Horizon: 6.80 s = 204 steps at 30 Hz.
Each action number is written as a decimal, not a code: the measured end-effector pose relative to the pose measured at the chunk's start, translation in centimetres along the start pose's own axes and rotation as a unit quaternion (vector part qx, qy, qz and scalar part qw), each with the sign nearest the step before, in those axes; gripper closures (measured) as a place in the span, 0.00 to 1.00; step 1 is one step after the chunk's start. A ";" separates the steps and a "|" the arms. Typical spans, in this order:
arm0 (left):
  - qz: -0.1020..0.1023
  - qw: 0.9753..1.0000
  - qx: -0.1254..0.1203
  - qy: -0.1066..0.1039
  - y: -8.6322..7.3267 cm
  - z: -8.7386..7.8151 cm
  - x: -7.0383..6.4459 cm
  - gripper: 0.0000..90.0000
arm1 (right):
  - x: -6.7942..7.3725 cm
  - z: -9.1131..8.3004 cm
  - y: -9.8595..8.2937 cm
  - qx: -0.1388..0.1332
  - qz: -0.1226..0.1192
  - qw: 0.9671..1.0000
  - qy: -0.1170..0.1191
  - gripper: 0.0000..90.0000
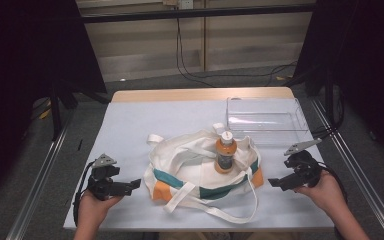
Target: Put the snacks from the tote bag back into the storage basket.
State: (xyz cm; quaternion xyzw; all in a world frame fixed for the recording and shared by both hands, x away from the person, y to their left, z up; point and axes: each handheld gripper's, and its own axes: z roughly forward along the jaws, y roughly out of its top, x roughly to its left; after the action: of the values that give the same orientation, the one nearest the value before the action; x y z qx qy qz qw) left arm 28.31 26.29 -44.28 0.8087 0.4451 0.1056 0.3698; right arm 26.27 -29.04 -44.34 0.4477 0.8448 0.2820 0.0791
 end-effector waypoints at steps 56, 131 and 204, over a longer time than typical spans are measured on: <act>-0.006 1.000 0.002 -0.006 -0.1 -0.3 0.3 0.05 | 1.6 -1.1 7.2 0.211 -0.095 0.973 0.001 0.08; 0.000 1.000 0.007 -0.019 0.0 -0.3 0.3 0.05 | 6.2 -1.9 18.0 0.203 -0.151 0.967 0.039 0.08; 0.000 1.000 0.005 -0.013 0.0 -0.4 0.6 0.05 | 8.8 4.4 20.6 0.253 -0.164 0.952 0.060 0.33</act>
State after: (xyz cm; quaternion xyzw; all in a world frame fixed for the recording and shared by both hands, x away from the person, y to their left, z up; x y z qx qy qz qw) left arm 28.40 26.95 -44.07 0.8120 0.4406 0.0928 0.3714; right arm 37.45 -11.16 -35.68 0.2908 0.9534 0.0681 -0.0423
